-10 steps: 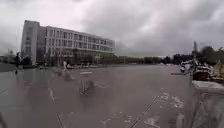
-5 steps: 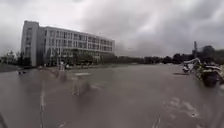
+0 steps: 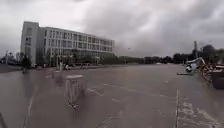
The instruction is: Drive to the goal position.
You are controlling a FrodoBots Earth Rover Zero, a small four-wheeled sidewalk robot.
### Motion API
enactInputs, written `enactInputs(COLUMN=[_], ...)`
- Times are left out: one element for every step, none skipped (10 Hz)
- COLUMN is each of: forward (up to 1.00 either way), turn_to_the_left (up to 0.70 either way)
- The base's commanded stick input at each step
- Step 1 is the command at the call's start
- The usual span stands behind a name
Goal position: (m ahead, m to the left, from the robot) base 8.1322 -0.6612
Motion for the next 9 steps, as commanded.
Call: enactInputs(forward=[0.70,0.70,0.70,0.70,0.70,0.70,0.70,0.70,0.70], turn_to_the_left=[0.00,0.00,-0.08,-0.33,-0.35,-0.35,-0.35,-0.35,-0.35])
